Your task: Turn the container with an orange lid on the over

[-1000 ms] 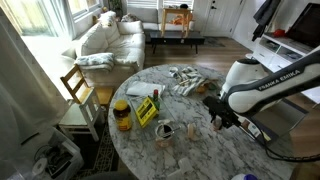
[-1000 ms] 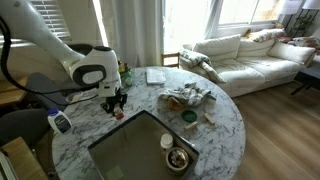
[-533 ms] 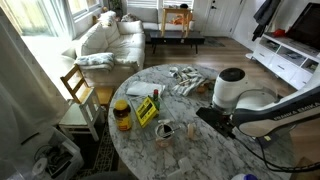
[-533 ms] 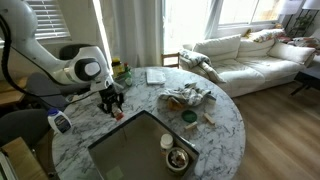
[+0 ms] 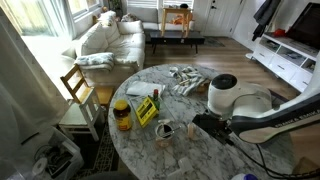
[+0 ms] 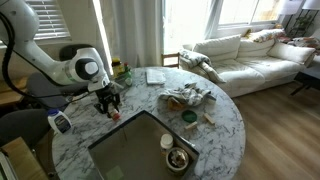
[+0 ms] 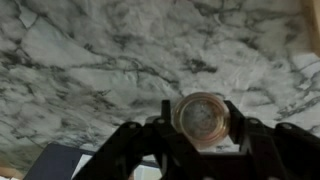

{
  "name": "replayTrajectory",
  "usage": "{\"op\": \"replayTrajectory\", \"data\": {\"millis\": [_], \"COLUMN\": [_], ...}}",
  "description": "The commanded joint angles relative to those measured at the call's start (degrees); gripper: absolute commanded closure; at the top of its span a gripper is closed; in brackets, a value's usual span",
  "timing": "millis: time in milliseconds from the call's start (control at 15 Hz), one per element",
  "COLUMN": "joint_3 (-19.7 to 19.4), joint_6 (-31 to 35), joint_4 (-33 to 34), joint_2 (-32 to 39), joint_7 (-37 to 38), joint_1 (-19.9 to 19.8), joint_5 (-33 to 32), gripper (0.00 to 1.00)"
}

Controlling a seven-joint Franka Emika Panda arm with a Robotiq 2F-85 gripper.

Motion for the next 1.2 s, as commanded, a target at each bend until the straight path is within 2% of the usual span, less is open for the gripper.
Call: {"op": "replayTrajectory", "data": {"millis": [0,67,133,333,400,467,533,600,800,1000,1133], "joint_3": [3.32,3.77,4.08,5.19,5.22,5.35,5.91,6.34,9.80,19.40,23.87], "joint_6": [-0.64,-0.60,-0.45,0.33,0.13,0.86,2.36,3.82,10.52,11.04,9.36], "joint_4": [0.82,0.87,0.83,0.38,0.53,0.27,-0.51,-1.45,-4.88,-5.79,-4.67], "joint_2": [1.39,1.61,1.64,1.03,1.02,0.66,-0.08,-0.94,-3.01,-3.35,-2.25], "joint_7": [-1.76,-2.16,-2.48,-4.72,-4.88,-5.51,-7.34,-9.65,-23.05,-36.70,-45.90], "joint_1": [-3.24,-3.58,-3.97,-5.41,-5.50,-6.03,-7.43,-8.92,-15.81,-26.96,-32.36], "joint_5": [0.70,0.84,0.89,2.17,1.92,2.32,4.29,6.55,18.40,29.83,38.05], "gripper": [0.12,0.03,0.00,0.00,0.10,0.00,0.03,0.01,0.00,0.00,0.00]}}
